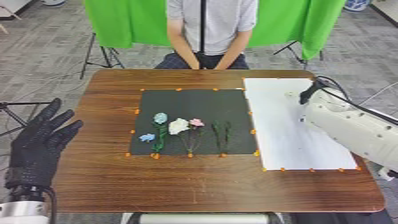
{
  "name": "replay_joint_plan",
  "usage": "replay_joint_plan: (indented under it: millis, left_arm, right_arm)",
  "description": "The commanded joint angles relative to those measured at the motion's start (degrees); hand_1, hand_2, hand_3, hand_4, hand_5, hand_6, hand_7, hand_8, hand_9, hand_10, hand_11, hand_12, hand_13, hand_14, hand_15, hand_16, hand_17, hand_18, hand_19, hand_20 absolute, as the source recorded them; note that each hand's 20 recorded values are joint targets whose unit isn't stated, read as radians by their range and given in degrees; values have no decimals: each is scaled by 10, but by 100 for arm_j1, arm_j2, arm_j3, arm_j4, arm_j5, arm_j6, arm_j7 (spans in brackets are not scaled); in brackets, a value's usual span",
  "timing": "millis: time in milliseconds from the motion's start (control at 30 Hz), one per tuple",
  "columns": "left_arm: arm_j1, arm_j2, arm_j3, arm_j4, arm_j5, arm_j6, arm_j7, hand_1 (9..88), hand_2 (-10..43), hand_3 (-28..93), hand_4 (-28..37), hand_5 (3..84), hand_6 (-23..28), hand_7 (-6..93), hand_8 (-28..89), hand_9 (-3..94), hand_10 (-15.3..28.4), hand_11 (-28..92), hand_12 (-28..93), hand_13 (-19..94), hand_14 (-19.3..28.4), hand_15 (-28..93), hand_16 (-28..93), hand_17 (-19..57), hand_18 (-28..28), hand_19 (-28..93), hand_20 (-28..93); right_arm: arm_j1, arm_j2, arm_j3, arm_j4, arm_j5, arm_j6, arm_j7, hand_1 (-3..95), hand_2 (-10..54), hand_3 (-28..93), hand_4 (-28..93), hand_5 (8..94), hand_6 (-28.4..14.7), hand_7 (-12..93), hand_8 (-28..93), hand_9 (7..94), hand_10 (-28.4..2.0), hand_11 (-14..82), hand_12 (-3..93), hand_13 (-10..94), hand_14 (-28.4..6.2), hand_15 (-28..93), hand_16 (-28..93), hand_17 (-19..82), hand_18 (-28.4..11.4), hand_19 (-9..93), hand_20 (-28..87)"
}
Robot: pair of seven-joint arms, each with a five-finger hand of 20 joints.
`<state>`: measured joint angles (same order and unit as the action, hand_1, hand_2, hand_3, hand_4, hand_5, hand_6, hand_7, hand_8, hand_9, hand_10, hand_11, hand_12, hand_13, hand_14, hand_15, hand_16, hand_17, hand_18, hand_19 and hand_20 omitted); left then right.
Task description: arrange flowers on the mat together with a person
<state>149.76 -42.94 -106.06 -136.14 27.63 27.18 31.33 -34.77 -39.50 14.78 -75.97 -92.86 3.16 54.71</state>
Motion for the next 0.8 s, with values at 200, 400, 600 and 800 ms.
replay_joint_plan:
  millis: [200,400,600,800]
  left_arm:
    - [93,22,79,25,-77,17,139,214,69,760,-232,311,51,98,-82,284,147,183,123,193,215,435,-45,-95,189,387,156]
    - [171,123,95,23,-170,51,313,214,69,759,-231,311,51,98,-81,285,147,184,123,193,214,435,-46,-95,187,386,156]
    - [319,196,43,-10,-262,100,442,214,69,759,-231,312,51,98,-82,285,148,183,122,193,214,435,-46,-95,187,385,157]
    - [389,229,-17,-42,-284,134,469,214,69,759,-232,312,52,98,-82,286,149,183,122,193,214,434,-46,-95,187,385,157]
  right_arm:
    - [42,-217,-374,70,-670,335,-195,484,-94,715,-279,648,37,172,-90,692,-115,167,162,702,-86,520,156,342,-195,762,20]
    - [-24,-214,-416,38,-941,853,-183,599,-95,631,-282,813,48,205,-13,907,-52,79,324,819,-18,454,268,416,-144,806,-17]
    - [-400,33,262,-767,-1359,1339,-132,601,-95,647,-283,825,46,210,-7,932,-46,91,340,843,-11,453,272,418,-143,823,-32]
    - [-652,207,715,-1942,-1432,1447,-499,599,-95,662,-283,828,39,214,-7,935,-49,98,348,851,-15,457,273,410,-149,842,-27]
